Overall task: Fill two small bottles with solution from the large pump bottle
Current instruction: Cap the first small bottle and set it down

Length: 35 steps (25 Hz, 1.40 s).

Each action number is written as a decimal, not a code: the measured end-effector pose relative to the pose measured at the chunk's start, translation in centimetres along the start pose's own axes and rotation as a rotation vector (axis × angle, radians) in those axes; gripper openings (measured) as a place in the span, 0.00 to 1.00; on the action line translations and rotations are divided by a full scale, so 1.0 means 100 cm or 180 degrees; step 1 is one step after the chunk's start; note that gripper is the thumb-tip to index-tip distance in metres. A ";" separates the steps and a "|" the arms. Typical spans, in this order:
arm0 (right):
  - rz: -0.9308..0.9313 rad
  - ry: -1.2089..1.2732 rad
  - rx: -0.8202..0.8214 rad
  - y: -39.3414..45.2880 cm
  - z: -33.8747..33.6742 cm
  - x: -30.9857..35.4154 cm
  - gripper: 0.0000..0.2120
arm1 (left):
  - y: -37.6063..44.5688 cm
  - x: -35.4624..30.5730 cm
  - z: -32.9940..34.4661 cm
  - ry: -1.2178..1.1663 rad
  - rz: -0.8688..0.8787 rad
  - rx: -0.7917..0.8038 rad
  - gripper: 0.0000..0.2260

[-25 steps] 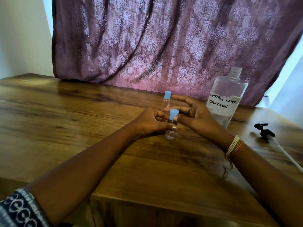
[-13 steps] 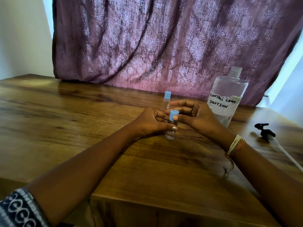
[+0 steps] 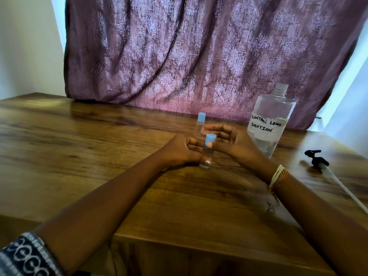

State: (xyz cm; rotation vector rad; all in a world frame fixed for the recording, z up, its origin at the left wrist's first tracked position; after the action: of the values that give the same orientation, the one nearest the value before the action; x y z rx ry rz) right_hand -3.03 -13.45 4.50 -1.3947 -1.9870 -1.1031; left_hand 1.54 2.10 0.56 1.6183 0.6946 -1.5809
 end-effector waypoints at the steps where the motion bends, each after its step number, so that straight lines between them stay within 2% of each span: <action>1: 0.0113 -0.0078 0.0234 0.000 0.000 -0.002 0.24 | 0.001 0.001 -0.002 0.0125 -0.0101 0.0115 0.21; 3: 0.0361 -0.0459 0.0549 -0.003 0.002 -0.005 0.29 | 0.002 0.000 -0.008 0.0444 -0.0205 0.0294 0.19; 5: 0.0519 -0.0844 0.0565 -0.008 0.007 -0.006 0.32 | 0.005 -0.003 -0.015 0.0686 -0.0173 0.0287 0.15; 7: 0.0546 -0.0833 0.0419 -0.009 0.014 -0.010 0.31 | 0.007 -0.002 -0.021 0.0717 -0.0114 -0.0013 0.13; 10: 0.0606 -0.0745 0.0093 -0.004 0.015 -0.018 0.23 | 0.011 0.004 -0.024 0.0593 -0.0065 -0.0469 0.10; 15: 0.0646 -0.0881 -0.0595 0.009 0.005 -0.031 0.13 | 0.019 0.012 -0.025 0.0637 0.0024 -0.0881 0.06; 18: 0.0643 -0.0905 -0.0807 0.013 0.005 -0.033 0.18 | 0.020 0.013 -0.022 0.0806 -0.0102 -0.1068 0.03; 20: 0.0672 -0.0971 -0.0862 0.014 0.005 -0.038 0.17 | 0.023 0.012 -0.022 0.0838 -0.0277 -0.1116 0.04; 22: 0.0774 -0.1055 -0.0806 0.015 0.004 -0.043 0.16 | 0.029 0.005 -0.021 0.0805 -0.0377 -0.1194 0.04; 24: 0.0944 -0.1028 -0.0630 0.016 0.004 -0.046 0.21 | 0.036 -0.003 -0.018 0.0806 -0.0169 -0.1492 0.05; 27: 0.1121 -0.1290 -0.0290 0.014 0.003 -0.046 0.23 | 0.051 -0.005 -0.009 0.0828 0.0369 -0.1699 0.17; 29: 0.1190 -0.1498 -0.0097 0.009 0.001 -0.043 0.23 | 0.063 0.001 -0.007 0.0835 0.0406 -0.1702 0.25; 33: 0.1350 -0.1601 0.0126 0.003 -0.006 -0.038 0.27 | 0.071 0.005 -0.010 0.0710 0.0395 -0.1699 0.06; 35: 0.1360 -0.1645 0.0140 0.001 -0.006 -0.036 0.27 | 0.062 0.001 -0.009 0.0686 0.0472 -0.1599 0.05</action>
State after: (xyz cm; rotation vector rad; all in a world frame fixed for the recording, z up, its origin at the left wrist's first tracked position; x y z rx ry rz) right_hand -1.63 -15.92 2.18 -2.1125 -1.8717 -0.5385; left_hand 7.09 -0.73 1.35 1.4283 0.9714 -1.0276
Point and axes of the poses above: each hand's wrist, its own y-axis towards the middle knuckle, its own z-axis out of the palm, x = y × z, the point moved 3 cm from there along y, towards the middle knuckle, and after that the axes turned 11 degrees about -y, right-handed, at the moved point
